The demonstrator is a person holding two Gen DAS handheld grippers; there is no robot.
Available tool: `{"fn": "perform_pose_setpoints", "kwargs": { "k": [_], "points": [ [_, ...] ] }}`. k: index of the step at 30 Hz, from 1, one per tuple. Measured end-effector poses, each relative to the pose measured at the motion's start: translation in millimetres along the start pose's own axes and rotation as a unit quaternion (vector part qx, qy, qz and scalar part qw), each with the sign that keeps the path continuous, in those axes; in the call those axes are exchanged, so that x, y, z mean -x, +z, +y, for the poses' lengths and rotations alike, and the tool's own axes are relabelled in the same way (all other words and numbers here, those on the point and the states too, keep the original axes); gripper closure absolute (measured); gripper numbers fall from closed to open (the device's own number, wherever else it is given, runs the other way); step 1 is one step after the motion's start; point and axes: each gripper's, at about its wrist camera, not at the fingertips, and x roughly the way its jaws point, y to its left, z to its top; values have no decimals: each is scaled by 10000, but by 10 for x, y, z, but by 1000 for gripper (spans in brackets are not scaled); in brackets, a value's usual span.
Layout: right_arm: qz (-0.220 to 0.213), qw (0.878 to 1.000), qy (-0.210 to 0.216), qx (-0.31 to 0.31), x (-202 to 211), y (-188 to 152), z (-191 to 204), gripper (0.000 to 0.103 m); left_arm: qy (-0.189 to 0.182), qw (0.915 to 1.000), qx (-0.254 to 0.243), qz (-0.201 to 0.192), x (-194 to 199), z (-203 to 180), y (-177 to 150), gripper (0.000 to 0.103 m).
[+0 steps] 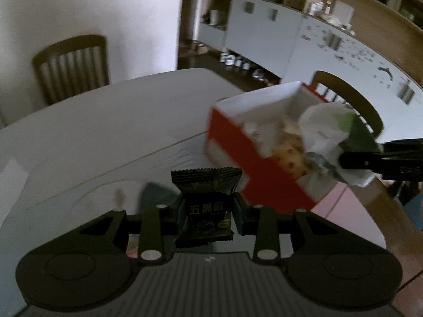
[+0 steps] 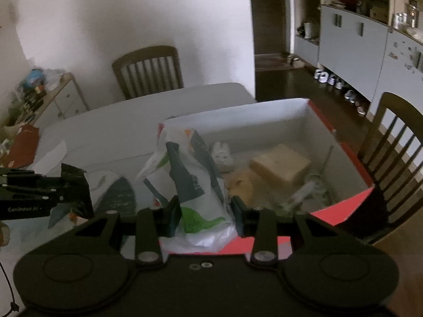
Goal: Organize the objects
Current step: 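Carry the black snack bag and white plastic bag into the red box and release both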
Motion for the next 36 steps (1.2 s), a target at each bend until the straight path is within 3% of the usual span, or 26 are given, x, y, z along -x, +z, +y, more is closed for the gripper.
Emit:
{"fn": "perform_pose_setpoints", "kwargs": {
  "k": [15, 23, 36],
  "points": [
    [39, 9984, -455, -336, -183, 127, -861, 64, -246, 9979, -583, 159, -536, -968, 461, 68],
    [14, 9982, -539, -260, -397, 248, -1032, 64, -61, 9964, -778, 325, -891, -1268, 661, 68],
    [472, 9976, -478, -142, -813, 223, -1120, 62, 526, 9881, -1170, 846, -1451, -1379, 780, 69]
  ]
}}
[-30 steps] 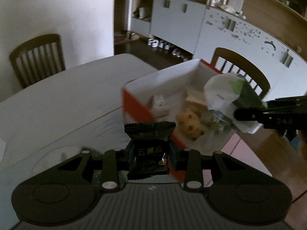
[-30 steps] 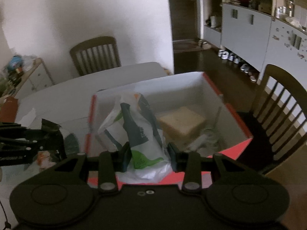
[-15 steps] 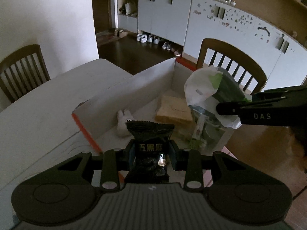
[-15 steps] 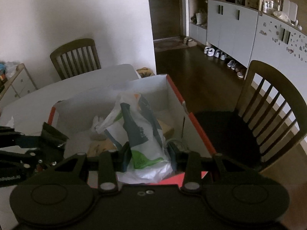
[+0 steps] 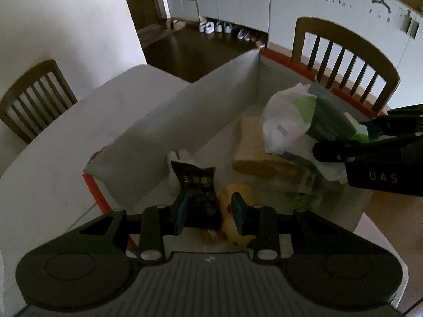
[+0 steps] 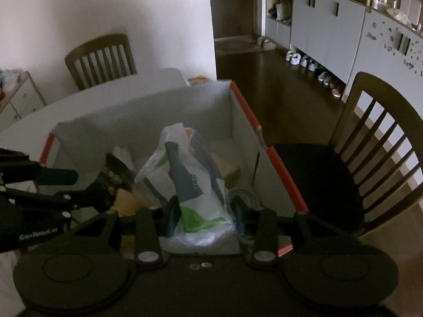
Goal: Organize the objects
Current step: 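Carry the black snack bag and white plastic bag into the red box and release both, then withdraw both tools from the box back over the table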
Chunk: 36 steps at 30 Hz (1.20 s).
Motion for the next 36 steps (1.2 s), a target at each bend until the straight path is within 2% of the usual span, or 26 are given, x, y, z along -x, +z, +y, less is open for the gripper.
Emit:
{"fn": "perform_pose_setpoints", "kwargs": {
  "k": [7, 12, 16, 20, 21, 29, 36],
  "points": [
    [71, 9998, 24, 174, -24, -60, 15, 56, 15, 9998, -3, 185, -136, -21, -76, 68],
    [62, 9995, -4, 307, 0, -81, 15, 51, -20, 9999, 70, 149, -141, -24, -100, 68],
    [-23, 9986, -15, 524, 66, -111, 79, 36, -23, 10000, 73, 23, -107, -43, -122, 66],
    [-50, 9982, -32, 604, 130, -135, 100, 32, -24, 9999, 95, -129, -41, -23, -145, 46],
    [-67, 9980, -40, 624, 147, -140, 98, 32, -31, 9998, 108, -175, -20, -27, -147, 44],
    [-291, 9974, -5, 654, 401, -168, 90, 24, -137, 9986, 245, -439, 191, -1, -212, 43],
    [-469, 9967, 96, 650, 655, -209, 135, 23, -289, 9969, 349, -644, 412, 30, -311, 43]
  ]
}}
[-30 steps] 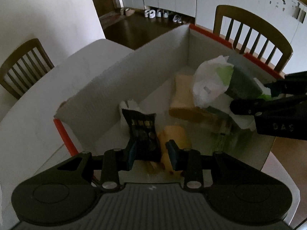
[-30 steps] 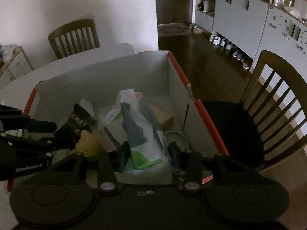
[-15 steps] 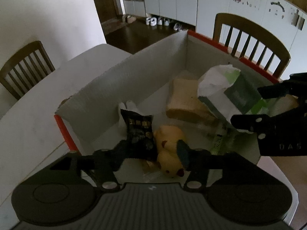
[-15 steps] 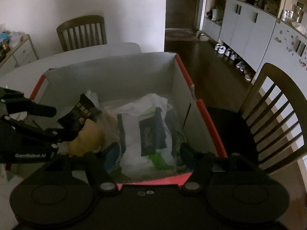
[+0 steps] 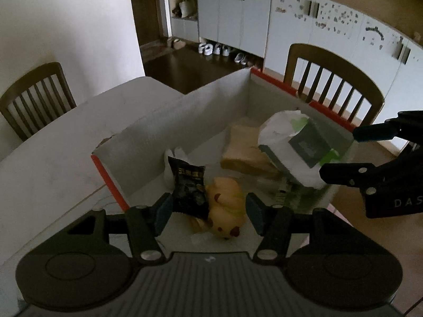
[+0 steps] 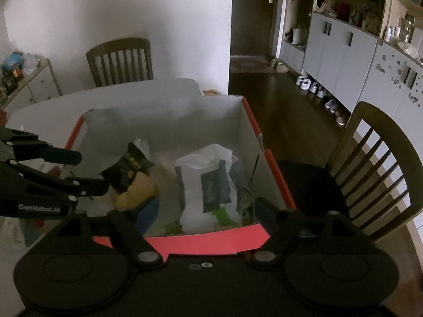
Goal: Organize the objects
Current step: 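Withdraw both tools from the box back over the table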
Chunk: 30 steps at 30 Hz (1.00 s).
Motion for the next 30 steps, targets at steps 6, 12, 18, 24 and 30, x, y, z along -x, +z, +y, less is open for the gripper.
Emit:
{"fn": "perform_pose_setpoints", "kwargs": {
  "k": [6, 12, 18, 24, 30],
  "points": [
    [-135, 9999, 69, -11, 179, -1, 154, 23, -132, 9996, 105, -208, 253, 58, -81, 43],
    [-269, 9996, 91, -9, 353, -10, 365, 21, -278, 9986, 213, -388, 508, 166, -178, 43],
    [-385, 9991, 177, -27, 493, -8, 637, 17, -395, 9969, 385, -560, 762, 366, -319, 35],
    [-431, 9987, 284, 4, 548, 7, 945, 10, -406, 9957, 504, -670, 988, 633, -500, 28],
    [-506, 9980, 367, 109, 559, 7, 1293, 1, -268, 9942, 690, -775, 1178, 1004, -739, 22]
  ]
}}
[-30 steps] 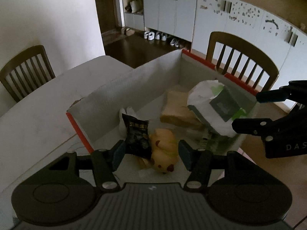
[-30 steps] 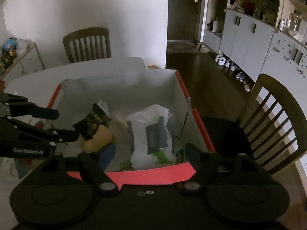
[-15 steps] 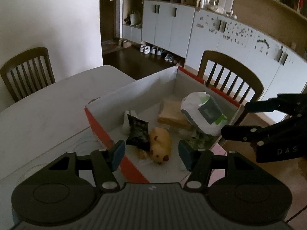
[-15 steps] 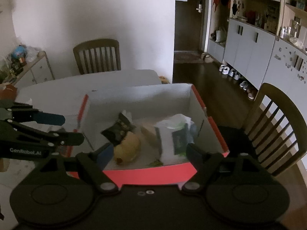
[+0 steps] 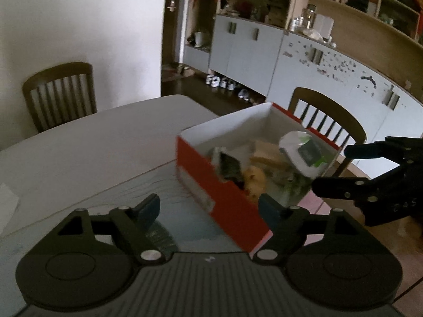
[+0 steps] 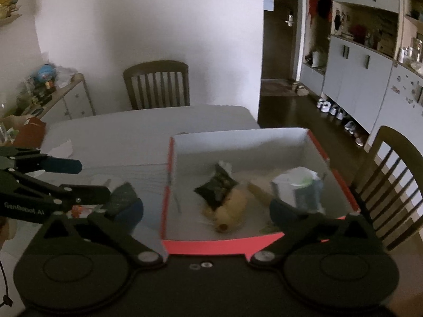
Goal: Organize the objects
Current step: 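Withdraw both tools from the box back over the table, then grasp the orange plush keychain with the left tool while the right tool grasps the pink tube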
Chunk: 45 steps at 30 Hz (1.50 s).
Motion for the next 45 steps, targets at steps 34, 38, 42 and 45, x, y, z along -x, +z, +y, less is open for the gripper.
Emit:
{"fn": "perform_pose_setpoints", "kwargs": {
  "k": [34, 38, 42, 45],
  "points": [
    [840, 9947, 368, 461, -909, -285, 1538, 1, 915, 9943, 249, 481, -94, 1801, -1129, 1],
    [914, 9939, 346, 508, -1021, -263, 1580, 1, 870, 9952, 46, 456, -184, 1803, -1203, 1],
    [1056, 9928, 309, 482, -1187, -266, 1588, 2, 749, 9961, -106, 449, -299, 1784, -1246, 1],
    [1204, 9914, 322, 394, -1316, -272, 1587, 4, 686, 9960, -311, 486, -406, 1744, -1284, 1]
  ]
}}
